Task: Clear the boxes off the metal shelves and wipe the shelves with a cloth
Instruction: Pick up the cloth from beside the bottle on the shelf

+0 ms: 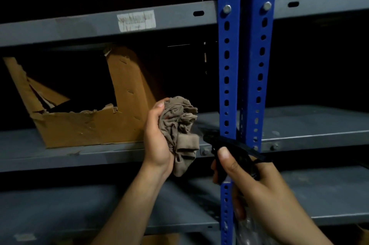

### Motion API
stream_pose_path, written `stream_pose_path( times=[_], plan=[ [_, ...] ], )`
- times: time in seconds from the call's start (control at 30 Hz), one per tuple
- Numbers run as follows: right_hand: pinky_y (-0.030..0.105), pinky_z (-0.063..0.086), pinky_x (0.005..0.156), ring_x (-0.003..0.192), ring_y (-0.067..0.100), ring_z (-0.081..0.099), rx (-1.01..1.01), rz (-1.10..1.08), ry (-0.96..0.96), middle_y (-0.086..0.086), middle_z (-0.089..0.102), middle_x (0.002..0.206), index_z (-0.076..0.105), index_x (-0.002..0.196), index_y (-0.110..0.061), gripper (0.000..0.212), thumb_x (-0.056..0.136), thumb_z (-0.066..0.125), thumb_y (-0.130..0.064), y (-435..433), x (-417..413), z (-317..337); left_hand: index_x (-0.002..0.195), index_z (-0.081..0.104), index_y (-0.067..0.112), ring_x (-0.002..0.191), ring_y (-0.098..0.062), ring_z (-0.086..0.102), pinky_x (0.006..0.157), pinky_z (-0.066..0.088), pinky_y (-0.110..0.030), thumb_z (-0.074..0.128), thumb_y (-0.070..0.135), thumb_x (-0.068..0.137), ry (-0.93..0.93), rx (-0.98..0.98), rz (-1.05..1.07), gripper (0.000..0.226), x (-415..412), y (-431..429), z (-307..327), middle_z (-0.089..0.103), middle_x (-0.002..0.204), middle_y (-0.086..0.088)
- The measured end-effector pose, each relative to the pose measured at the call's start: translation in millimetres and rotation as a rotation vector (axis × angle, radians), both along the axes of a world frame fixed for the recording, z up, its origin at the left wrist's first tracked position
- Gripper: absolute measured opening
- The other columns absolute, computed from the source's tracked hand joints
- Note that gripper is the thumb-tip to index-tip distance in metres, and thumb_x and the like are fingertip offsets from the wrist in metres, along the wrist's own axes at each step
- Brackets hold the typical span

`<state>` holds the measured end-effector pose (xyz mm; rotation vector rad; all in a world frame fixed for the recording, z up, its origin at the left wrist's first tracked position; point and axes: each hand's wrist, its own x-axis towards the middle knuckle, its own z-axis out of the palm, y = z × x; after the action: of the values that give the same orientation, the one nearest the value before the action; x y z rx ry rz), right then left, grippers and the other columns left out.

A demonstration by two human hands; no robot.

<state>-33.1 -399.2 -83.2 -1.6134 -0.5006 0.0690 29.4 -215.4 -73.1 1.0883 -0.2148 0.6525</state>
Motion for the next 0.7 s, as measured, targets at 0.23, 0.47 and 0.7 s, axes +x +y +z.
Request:
stream_pose_path(
  times=[0.23, 0.47, 0.7],
  plan=[
    [0.03, 0.045, 0.047, 0.042, 0.02, 0.052, -0.035, -0.006, 0.02, 0.017, 0.069, 0.075, 0.071, 0.079, -0.021, 0.054, 0.08, 0.057, -0.073, -2.0, 0.9, -1.9, 0.119, 0.056, 0.0, 0.091, -0.017, 0.067, 0.074, 0.055, -0.024, 0.029, 0.027, 0.105, 0.001, 0.018, -0.033, 0.041, 0.5, -6.3, 0.7, 0.07, 0.096, -0.007],
    [0.037, 0.051, 0.052, 0.044, 0.024, 0.056, -0.042, -0.027, -0.007, 0.012, 0.059, 0.054, 0.068, 0.091, -0.029, 0.041, 0.077, 0.056, -0.066, -3.5, 3.4, -1.9, 0.12, 0.057, -0.001, 0.093, -0.019, 0.068, 0.075, 0.055, -0.025, 0.037, 0.033, 0.099, 0.018, -0.007, -0.029, 0.044, 1.2, -15.1, -1.1, 0.07, 0.098, -0.009],
    [0.031, 0.045, 0.044, 0.042, 0.021, 0.052, 0.018, -0.048, -0.03, 0.015, 0.063, 0.065, 0.067, 0.08, -0.015, 0.048, 0.08, 0.057, -0.062, -7.1, 13.8, -6.1, 0.127, 0.053, -0.009, 0.095, -0.023, 0.067, 0.075, 0.057, -0.027, 0.041, 0.038, 0.091, 0.035, -0.012, -0.053, 0.061, 4.1, -22.4, -5.3, 0.068, 0.105, -0.016]
  ],
)
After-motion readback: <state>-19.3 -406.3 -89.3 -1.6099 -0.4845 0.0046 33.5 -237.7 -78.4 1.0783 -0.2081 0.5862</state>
